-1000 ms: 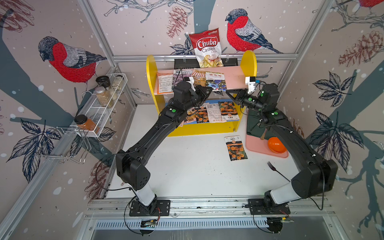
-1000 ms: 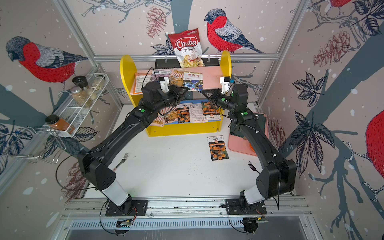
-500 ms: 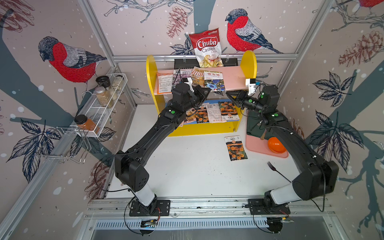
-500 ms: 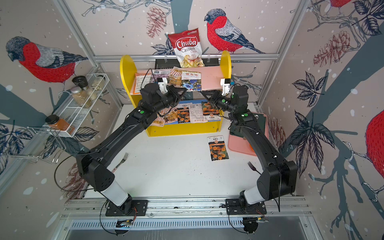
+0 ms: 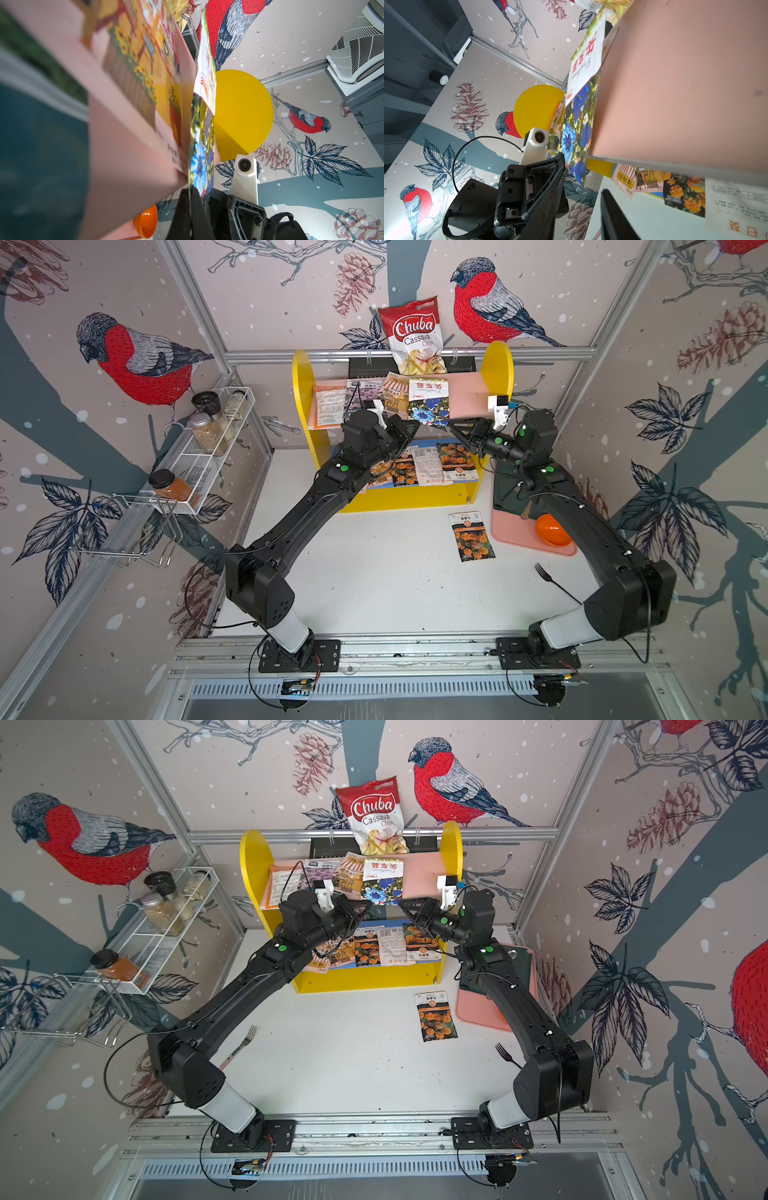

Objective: Take the seed bag off the shelf
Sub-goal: Pick up the seed packet from the shelf.

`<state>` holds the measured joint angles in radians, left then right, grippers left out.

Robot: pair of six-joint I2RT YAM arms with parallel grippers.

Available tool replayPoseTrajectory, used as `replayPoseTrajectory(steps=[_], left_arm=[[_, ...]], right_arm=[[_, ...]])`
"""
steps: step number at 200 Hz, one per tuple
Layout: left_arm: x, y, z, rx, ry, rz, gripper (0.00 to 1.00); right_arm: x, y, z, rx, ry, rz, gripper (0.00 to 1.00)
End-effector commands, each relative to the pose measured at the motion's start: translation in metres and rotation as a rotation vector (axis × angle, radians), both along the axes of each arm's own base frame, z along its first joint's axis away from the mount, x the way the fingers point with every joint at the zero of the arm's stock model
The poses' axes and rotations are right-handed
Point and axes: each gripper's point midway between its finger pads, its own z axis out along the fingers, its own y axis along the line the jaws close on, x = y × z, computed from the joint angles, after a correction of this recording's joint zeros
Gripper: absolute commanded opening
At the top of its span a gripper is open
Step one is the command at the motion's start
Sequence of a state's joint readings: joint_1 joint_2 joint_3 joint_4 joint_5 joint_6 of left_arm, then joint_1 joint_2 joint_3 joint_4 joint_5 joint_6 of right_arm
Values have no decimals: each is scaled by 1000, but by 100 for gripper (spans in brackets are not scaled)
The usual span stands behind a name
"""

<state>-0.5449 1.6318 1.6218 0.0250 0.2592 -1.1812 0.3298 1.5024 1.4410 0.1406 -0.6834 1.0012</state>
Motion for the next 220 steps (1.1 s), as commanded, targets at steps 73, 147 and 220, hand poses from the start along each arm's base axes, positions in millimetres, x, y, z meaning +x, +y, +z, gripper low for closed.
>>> replayPoseTrajectory(steps=[73,147,220], left_arm=[[-6,-2,12,-27,-38,-23,0],[-17,-5,25,-19,-92,-43,0],[-44,-12,33,-10,-132,-63,0]], right_arm=[[11,15,8,14,-28,34,23],[5,15,15,17,-52,41,0],[-19,11,18,26,-77,44,0]])
